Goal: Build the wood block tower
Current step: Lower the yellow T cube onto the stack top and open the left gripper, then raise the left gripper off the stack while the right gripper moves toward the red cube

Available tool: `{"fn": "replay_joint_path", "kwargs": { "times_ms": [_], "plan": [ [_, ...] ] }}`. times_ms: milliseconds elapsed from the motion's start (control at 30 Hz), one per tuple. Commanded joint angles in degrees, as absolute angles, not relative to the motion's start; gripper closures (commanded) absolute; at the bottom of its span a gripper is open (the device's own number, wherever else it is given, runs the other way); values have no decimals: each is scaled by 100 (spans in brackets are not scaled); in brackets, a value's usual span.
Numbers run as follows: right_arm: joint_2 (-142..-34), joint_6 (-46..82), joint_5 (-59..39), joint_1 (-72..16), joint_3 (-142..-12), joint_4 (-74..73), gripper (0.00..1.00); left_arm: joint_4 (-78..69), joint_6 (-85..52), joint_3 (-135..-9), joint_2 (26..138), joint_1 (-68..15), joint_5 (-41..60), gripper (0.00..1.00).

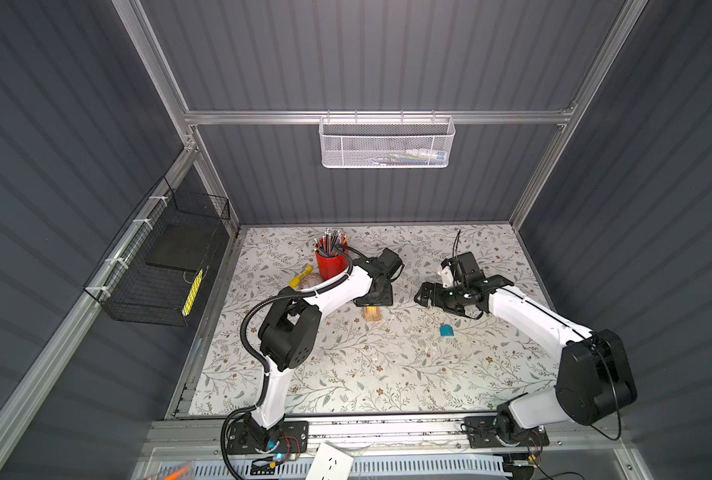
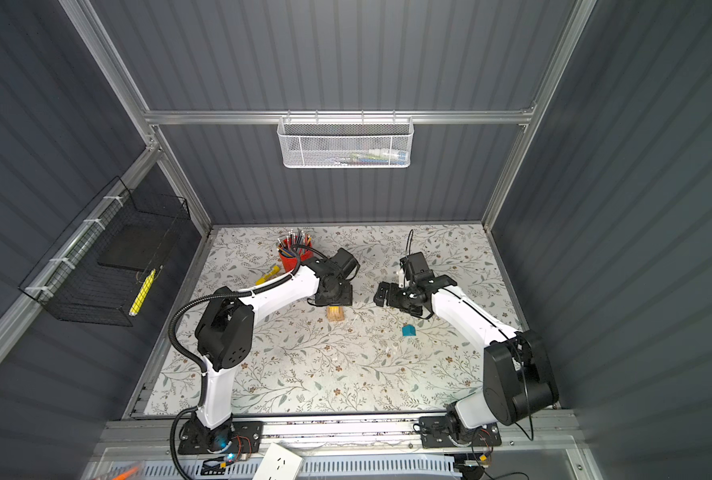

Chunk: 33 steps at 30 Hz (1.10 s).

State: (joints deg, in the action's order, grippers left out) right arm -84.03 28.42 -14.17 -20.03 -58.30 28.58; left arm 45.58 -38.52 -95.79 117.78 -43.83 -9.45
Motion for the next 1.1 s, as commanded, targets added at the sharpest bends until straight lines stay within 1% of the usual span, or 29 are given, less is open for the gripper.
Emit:
{"fn": "replay_joint_path", "kwargs": {
  "times_ms": [0, 100, 167, 233, 300, 400, 567, 667, 767, 900, 1067],
  "plan": [
    [-8298, 2718, -1194, -1914, -6039, 3124, 1, 4464, -3795, -9533, 11402, -4403, -802, 28],
    [-8370, 2646, -948, -1868, -6183, 3323, 1, 4478, -3775, -9493, 11255, -4403, -859, 23],
    [-8498, 2576, -767, -1826, -6339, 3524, 1, 4493, -3737, -9456, 11103, -4402, -975, 17],
    [-8732, 2457, -575, -1802, -6557, 3764, 1, 4412, -3665, -9359, 10890, -4398, -1051, 8],
    [-8949, 2322, -449, -1790, -6719, 3884, 1, 4302, -3585, -9229, 10668, -4395, -1108, 1],
    [-9294, 2165, -301, -1782, -6922, 3962, 1, 3978, -3358, -8885, 10275, -4395, -1158, 0],
    [-9924, 2298, -201, -1784, -7240, 4094, 2, 3466, -3060, -8255, 9600, -4361, -1313, 0],
    [-10237, 2127, -255, -1793, -7432, 4052, 6, 3381, -2999, -7920, 9368, -4319, -1402, 0],
    [-10504, 1926, -9, -1793, -7669, 4179, 10, 3262, -2987, -7686, 9204, -4301, -1436, 0],
    [-10700, 1622, 209, -1780, -7826, 4148, 17, 2987, -3026, -7339, 8997, -4257, -1355, 0],
    [-11074, 1363, 161, -1784, -8106, 4241, 24, 2790, -3172, -7069, 8931, -4106, -1042, 0]
  ]
}}
